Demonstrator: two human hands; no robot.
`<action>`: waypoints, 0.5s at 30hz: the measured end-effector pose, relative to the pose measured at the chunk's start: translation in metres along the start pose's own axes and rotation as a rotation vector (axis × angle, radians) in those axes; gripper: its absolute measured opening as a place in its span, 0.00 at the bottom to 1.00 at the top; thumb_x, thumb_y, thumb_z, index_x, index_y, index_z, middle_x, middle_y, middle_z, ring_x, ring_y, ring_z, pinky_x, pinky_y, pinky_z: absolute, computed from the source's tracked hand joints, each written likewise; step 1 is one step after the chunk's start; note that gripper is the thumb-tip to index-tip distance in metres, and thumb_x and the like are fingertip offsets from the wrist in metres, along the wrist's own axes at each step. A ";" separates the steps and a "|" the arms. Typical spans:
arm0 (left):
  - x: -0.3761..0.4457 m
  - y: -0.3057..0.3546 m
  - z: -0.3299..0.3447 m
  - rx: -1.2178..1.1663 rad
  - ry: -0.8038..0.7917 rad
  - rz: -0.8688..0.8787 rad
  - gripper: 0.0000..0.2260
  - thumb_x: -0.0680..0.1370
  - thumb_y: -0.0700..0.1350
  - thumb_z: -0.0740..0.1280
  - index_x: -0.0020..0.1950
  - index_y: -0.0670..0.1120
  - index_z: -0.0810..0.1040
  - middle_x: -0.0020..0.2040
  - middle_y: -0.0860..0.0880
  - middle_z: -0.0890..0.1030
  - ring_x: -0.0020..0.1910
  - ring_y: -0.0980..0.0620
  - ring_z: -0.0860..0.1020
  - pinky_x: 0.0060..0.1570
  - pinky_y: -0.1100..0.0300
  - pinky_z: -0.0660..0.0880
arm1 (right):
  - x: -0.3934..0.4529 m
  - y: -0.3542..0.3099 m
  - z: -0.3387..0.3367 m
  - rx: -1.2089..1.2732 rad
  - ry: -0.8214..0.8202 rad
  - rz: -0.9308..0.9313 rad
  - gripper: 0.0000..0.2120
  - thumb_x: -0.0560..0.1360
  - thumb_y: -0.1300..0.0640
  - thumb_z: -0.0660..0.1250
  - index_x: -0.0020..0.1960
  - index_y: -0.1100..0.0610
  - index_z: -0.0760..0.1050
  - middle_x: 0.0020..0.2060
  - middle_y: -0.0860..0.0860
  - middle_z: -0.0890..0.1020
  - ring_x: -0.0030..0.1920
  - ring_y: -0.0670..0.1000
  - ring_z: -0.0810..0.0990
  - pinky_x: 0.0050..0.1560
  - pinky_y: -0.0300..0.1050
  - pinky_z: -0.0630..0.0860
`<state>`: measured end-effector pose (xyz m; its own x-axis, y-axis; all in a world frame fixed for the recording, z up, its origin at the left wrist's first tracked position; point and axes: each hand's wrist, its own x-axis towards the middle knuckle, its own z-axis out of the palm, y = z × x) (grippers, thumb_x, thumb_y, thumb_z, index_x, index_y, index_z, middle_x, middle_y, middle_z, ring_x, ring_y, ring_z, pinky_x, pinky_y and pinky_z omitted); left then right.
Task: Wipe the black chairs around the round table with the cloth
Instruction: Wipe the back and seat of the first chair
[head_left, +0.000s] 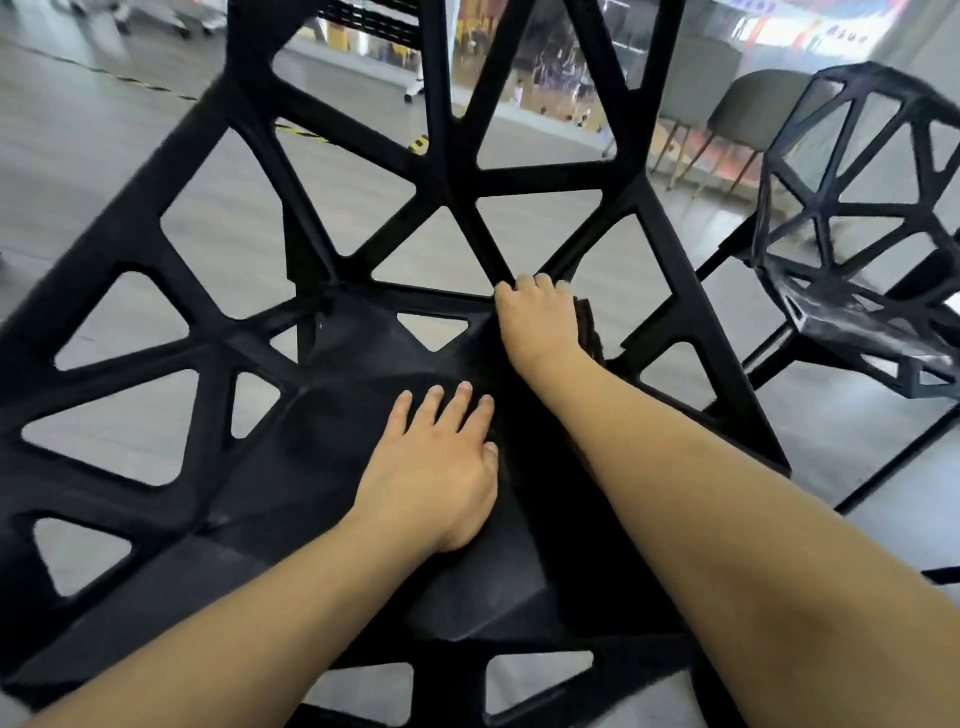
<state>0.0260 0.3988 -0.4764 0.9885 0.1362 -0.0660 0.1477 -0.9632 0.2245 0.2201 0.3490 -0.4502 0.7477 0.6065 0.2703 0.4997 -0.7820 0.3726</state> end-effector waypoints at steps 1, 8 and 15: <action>0.001 0.000 0.000 0.001 0.003 0.000 0.26 0.85 0.54 0.42 0.83 0.51 0.42 0.83 0.50 0.43 0.81 0.47 0.43 0.79 0.45 0.41 | 0.006 -0.003 0.000 -0.032 -0.010 0.006 0.13 0.80 0.63 0.59 0.63 0.59 0.75 0.59 0.57 0.78 0.61 0.61 0.75 0.61 0.56 0.69; -0.002 -0.005 0.000 -0.004 0.028 -0.003 0.26 0.85 0.54 0.43 0.83 0.52 0.44 0.83 0.51 0.44 0.81 0.47 0.43 0.79 0.46 0.40 | 0.028 -0.019 -0.019 -0.188 -0.142 0.027 0.12 0.79 0.61 0.62 0.60 0.54 0.78 0.57 0.55 0.79 0.60 0.59 0.77 0.58 0.54 0.71; -0.004 -0.002 0.002 -0.060 0.050 0.006 0.26 0.85 0.54 0.44 0.83 0.52 0.46 0.83 0.50 0.45 0.81 0.46 0.43 0.78 0.44 0.40 | 0.022 -0.005 -0.035 -0.137 -0.276 -0.017 0.14 0.79 0.60 0.63 0.64 0.57 0.76 0.60 0.56 0.79 0.61 0.61 0.78 0.56 0.54 0.74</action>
<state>0.0217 0.3998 -0.4782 0.9895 0.1434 -0.0162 0.1421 -0.9485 0.2830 0.2188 0.3706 -0.4153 0.8394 0.5433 0.0186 0.4640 -0.7339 0.4962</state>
